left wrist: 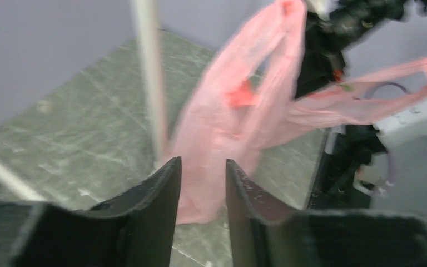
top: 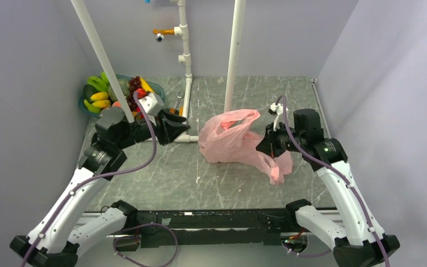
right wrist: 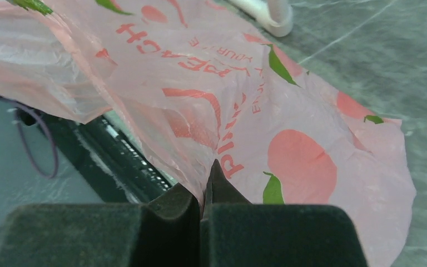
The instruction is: Place the fake fruits into the plastic bag and tie a complex knot
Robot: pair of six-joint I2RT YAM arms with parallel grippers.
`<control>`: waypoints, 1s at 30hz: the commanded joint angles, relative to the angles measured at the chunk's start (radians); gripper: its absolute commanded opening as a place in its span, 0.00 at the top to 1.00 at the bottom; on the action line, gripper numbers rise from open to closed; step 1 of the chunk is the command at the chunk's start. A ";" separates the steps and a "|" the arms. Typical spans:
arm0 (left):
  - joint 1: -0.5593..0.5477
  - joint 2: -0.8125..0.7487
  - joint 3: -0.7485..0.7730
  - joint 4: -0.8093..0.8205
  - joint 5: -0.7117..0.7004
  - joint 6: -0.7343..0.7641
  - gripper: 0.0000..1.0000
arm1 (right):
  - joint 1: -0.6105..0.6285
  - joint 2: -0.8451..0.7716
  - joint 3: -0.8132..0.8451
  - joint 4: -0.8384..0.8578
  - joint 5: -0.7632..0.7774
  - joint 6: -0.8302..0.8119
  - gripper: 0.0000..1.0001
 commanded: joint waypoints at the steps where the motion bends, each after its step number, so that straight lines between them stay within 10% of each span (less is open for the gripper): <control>1: -0.242 0.009 0.019 0.008 -0.088 0.187 0.48 | 0.000 0.053 0.029 0.093 -0.138 0.096 1.00; 10: -0.519 0.230 0.123 0.173 -0.436 0.407 0.13 | 0.062 0.070 0.027 0.149 -0.149 0.124 1.00; 16: -0.613 0.340 0.167 0.247 -0.563 0.471 0.11 | 0.077 0.076 0.018 0.168 -0.163 0.121 1.00; 18: -0.622 0.378 0.199 0.207 -0.598 0.461 0.22 | 0.082 0.078 0.025 0.171 -0.170 0.118 1.00; 21: -0.609 0.385 0.227 0.105 -0.632 0.420 0.97 | 0.082 0.079 0.044 0.142 -0.149 0.100 1.00; 30: -0.240 0.071 0.007 0.114 -0.070 0.173 1.00 | 0.013 0.058 0.042 0.009 -0.110 0.001 0.97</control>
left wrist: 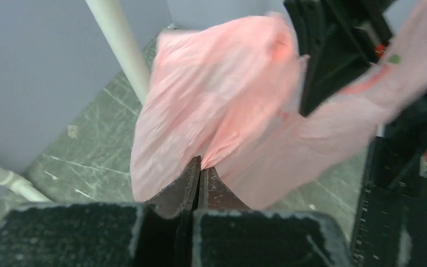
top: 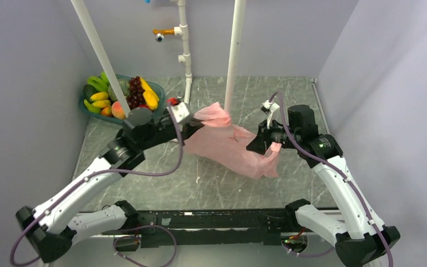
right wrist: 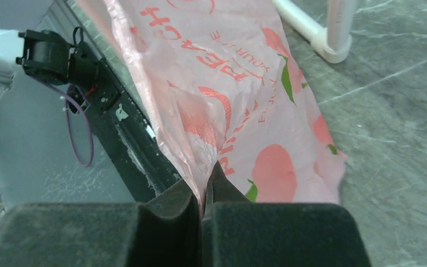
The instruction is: Place the fake fruits into the plastic bag and tie a complex knot
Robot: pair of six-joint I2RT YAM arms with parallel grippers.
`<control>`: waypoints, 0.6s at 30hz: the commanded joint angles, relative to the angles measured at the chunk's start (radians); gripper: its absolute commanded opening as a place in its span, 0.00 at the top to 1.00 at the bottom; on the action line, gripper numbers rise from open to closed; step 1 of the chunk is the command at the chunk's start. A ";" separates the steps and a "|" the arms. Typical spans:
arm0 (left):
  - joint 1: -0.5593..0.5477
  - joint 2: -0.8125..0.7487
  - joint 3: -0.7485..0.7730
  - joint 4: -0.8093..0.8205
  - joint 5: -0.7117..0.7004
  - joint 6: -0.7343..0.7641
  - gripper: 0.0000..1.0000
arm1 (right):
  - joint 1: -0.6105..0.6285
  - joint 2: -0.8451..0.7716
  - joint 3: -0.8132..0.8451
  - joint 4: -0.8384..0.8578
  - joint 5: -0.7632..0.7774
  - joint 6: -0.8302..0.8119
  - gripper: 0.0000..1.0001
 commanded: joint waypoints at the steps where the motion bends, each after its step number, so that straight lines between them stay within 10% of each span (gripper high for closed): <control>1: 0.132 -0.131 -0.042 0.005 0.295 -0.135 1.00 | -0.075 -0.011 0.028 -0.071 0.018 -0.074 0.96; 10: 0.513 -0.163 -0.132 0.087 0.578 -0.420 1.00 | -0.255 -0.010 0.015 -0.167 -0.072 -0.200 1.00; 14: 0.514 -0.118 -0.106 0.203 0.704 -0.543 1.00 | -0.252 -0.022 0.021 -0.163 -0.160 -0.259 1.00; 18: 0.458 -0.048 -0.053 0.238 0.790 -0.594 1.00 | -0.243 -0.053 0.044 -0.092 -0.156 -0.300 0.22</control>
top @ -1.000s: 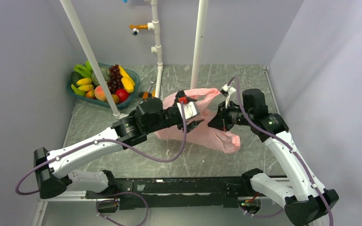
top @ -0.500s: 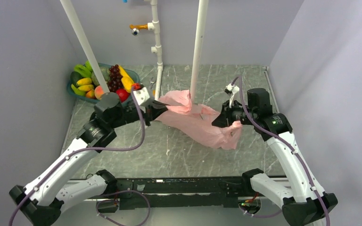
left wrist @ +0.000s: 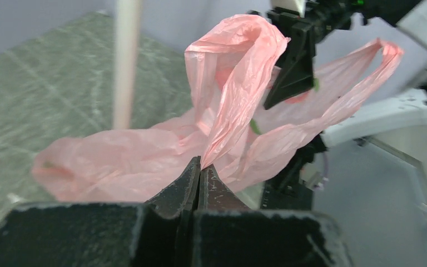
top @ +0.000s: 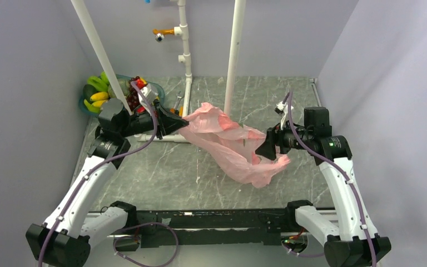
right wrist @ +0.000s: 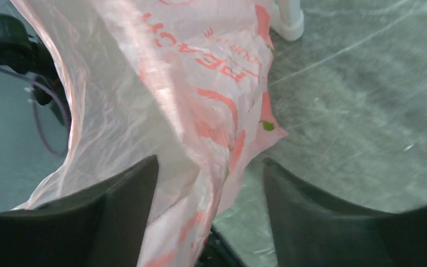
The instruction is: Place the fake fruits into the plastic bag and tie a complex knot
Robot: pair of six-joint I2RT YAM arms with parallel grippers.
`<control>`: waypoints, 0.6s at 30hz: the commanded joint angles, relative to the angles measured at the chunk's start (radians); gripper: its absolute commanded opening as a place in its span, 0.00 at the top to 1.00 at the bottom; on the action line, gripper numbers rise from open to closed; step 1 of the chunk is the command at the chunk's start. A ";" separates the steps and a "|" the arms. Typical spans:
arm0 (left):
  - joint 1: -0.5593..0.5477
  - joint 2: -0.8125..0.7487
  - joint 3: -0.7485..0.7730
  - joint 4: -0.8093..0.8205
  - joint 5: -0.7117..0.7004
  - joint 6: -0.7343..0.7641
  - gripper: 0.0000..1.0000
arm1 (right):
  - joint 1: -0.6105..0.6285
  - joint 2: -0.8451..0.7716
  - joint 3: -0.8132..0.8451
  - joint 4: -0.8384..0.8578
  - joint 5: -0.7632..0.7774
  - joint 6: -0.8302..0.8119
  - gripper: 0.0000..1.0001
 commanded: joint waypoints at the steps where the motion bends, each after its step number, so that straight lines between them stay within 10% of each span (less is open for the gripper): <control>1: -0.063 0.055 0.088 0.105 0.177 -0.099 1.00 | 0.010 -0.051 0.045 0.092 -0.040 -0.090 0.10; 18: -0.151 0.187 0.181 0.135 0.395 -0.166 1.00 | 0.374 0.115 0.140 0.486 -0.014 -0.127 0.00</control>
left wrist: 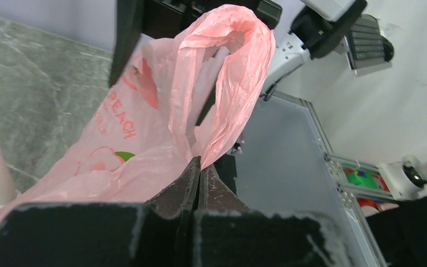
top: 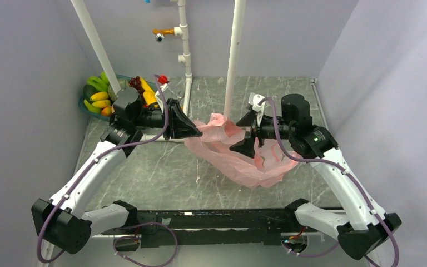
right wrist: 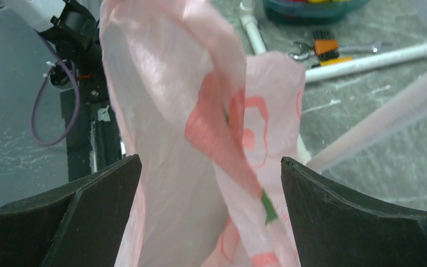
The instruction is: Place the fake fruits into the plastic bag and tie a complex knot
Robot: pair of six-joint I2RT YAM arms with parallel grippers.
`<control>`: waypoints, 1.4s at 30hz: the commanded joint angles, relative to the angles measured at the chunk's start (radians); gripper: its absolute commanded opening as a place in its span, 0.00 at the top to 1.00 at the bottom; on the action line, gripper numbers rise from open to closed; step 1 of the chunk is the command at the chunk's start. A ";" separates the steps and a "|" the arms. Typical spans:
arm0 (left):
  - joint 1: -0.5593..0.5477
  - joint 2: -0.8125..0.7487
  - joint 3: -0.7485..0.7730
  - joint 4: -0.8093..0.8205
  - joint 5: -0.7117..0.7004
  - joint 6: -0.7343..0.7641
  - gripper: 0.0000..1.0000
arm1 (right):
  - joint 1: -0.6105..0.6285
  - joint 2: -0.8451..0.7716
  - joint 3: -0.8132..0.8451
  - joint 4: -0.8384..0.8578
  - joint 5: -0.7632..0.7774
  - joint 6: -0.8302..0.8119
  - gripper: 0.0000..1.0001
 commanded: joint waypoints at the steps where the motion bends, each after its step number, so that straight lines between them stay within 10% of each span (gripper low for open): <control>1: -0.030 0.021 0.065 0.028 0.093 -0.001 1.00 | 0.046 0.056 0.040 0.197 0.044 -0.018 0.00; 11: -0.034 0.051 0.114 -0.033 0.181 0.028 1.00 | 0.182 0.125 0.050 0.284 -0.020 -0.149 0.08; 17: 0.095 0.072 0.151 -0.080 0.150 0.042 1.00 | 0.222 0.096 0.086 0.067 0.014 -0.259 1.00; 23: 0.200 0.203 0.387 -0.622 -0.162 0.434 1.00 | 0.218 -0.005 0.056 -0.015 0.103 -0.068 1.00; 28: 0.189 0.295 0.434 -0.637 -0.324 0.391 0.99 | 0.214 0.046 0.056 0.094 0.133 0.108 1.00; 34: 0.206 0.088 0.309 -0.534 -0.232 0.587 0.02 | 0.138 0.199 0.121 0.063 0.234 0.385 1.00; 42: -0.023 -0.047 0.310 -0.635 -0.157 0.749 0.01 | 0.071 0.206 0.066 0.102 0.271 0.562 1.00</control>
